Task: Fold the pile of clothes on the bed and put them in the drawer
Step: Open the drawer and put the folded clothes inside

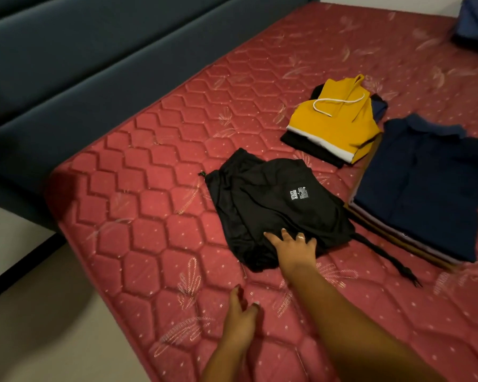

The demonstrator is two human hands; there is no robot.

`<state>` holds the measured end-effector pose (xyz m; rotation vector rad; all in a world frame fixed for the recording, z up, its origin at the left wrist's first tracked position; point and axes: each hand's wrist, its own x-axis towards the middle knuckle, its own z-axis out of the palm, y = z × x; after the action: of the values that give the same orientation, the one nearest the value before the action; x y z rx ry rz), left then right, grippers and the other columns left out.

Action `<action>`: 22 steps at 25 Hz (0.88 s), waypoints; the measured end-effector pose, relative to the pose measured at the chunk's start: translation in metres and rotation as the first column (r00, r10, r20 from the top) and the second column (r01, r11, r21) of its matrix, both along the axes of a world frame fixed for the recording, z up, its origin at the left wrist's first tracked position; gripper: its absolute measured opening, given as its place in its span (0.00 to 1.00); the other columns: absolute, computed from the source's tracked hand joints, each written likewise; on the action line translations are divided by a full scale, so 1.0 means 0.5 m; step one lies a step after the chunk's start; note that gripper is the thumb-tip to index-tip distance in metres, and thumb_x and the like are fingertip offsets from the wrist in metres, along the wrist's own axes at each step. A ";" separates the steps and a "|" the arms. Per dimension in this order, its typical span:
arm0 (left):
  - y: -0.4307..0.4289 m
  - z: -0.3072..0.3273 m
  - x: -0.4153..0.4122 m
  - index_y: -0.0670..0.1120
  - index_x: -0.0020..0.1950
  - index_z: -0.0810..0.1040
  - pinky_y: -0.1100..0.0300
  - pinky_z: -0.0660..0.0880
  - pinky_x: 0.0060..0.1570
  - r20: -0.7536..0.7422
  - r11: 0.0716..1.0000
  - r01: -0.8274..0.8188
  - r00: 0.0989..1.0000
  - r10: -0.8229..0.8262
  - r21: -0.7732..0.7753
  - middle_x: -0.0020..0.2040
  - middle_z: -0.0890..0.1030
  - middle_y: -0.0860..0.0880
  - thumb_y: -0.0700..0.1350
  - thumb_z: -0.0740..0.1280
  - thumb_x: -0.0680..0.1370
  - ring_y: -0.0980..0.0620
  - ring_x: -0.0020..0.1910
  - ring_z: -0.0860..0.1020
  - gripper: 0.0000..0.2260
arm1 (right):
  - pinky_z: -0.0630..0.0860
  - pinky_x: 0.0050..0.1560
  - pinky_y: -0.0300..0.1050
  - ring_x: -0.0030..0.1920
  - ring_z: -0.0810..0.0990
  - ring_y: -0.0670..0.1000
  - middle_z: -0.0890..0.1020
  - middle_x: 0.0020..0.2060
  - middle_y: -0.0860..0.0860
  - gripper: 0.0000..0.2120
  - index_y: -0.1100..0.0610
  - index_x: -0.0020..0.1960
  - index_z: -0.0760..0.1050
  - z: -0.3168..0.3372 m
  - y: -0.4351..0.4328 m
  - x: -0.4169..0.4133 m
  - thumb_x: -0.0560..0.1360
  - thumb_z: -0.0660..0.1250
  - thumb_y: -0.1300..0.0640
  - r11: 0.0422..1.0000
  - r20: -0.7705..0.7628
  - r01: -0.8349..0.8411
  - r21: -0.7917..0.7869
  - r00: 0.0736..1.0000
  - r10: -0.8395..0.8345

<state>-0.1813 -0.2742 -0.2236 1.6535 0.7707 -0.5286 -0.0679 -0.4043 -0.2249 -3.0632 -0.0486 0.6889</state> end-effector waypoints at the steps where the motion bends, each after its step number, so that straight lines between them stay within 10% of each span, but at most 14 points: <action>1: -0.005 -0.002 0.008 0.51 0.72 0.63 0.50 0.71 0.59 -0.012 0.999 -0.039 0.999 0.039 -0.031 0.62 0.75 0.46 0.36 0.62 0.79 0.44 0.60 0.75 0.23 | 0.60 0.67 0.63 0.70 0.65 0.62 0.64 0.74 0.53 0.25 0.38 0.74 0.55 0.006 0.006 0.013 0.81 0.54 0.57 0.999 0.010 0.015 0.029 1.000 -0.015; 6: -0.031 -0.011 0.026 0.53 0.58 0.70 0.65 0.66 0.27 -0.014 0.976 -0.212 0.977 0.212 -0.042 0.36 0.73 0.49 0.42 0.56 0.82 0.53 0.31 0.69 0.08 | 0.69 0.62 0.52 0.62 0.76 0.58 0.77 0.62 0.53 0.17 0.41 0.65 0.71 0.062 0.056 0.014 0.77 0.61 0.52 0.969 -0.035 -0.008 0.248 0.999 0.017; 10: -0.068 0.028 0.027 0.47 0.49 0.72 0.62 0.66 0.32 -0.107 0.964 -0.259 0.962 0.252 -0.058 0.35 0.74 0.46 0.41 0.58 0.82 0.50 0.31 0.71 0.05 | 0.68 0.69 0.47 0.69 0.70 0.53 0.72 0.70 0.49 0.31 0.45 0.71 0.67 0.102 0.058 -0.015 0.71 0.71 0.41 0.735 -0.287 0.021 0.677 0.928 0.238; 12: -0.081 0.032 0.026 0.44 0.46 0.75 0.59 0.71 0.34 -0.117 0.980 -0.201 0.973 0.200 0.004 0.36 0.77 0.41 0.42 0.62 0.80 0.47 0.33 0.75 0.05 | 0.68 0.69 0.47 0.70 0.70 0.51 0.71 0.70 0.47 0.31 0.48 0.72 0.68 0.101 -0.009 0.007 0.71 0.72 0.46 0.641 -0.016 0.019 0.767 1.000 -0.010; 15: -0.133 0.043 0.032 0.46 0.40 0.74 0.59 0.66 0.34 -0.104 1.000 -0.026 0.994 0.025 -0.007 0.38 0.76 0.42 0.41 0.63 0.79 0.50 0.34 0.71 0.07 | 0.64 0.68 0.56 0.72 0.63 0.57 0.63 0.74 0.53 0.34 0.52 0.78 0.54 0.068 -0.172 0.029 0.75 0.64 0.58 0.918 0.430 0.239 0.316 0.827 -0.363; 18: -0.203 0.058 0.039 0.47 0.44 0.74 0.61 0.64 0.31 -0.096 0.993 0.036 0.994 -0.046 -0.111 0.38 0.75 0.46 0.42 0.63 0.79 0.53 0.33 0.70 0.04 | 0.53 0.70 0.71 0.76 0.47 0.63 0.46 0.78 0.54 0.41 0.51 0.77 0.33 0.015 -0.338 0.011 0.79 0.61 0.50 0.889 0.278 0.435 -0.146 0.880 -0.385; 22: -0.261 0.071 0.055 0.48 0.47 0.73 0.65 0.68 0.27 -0.086 0.972 0.076 0.991 -0.098 -0.224 0.40 0.76 0.46 0.40 0.60 0.80 0.51 0.36 0.74 0.05 | 0.52 0.68 0.72 0.76 0.46 0.64 0.42 0.78 0.51 0.50 0.42 0.76 0.31 -0.019 -0.459 0.021 0.72 0.66 0.36 0.938 0.155 0.298 -0.180 0.950 -0.272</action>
<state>-0.1539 -0.4050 -0.1881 1.4681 0.6851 -0.7348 -0.0574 -0.6336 -0.2345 -3.1991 0.4870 0.5070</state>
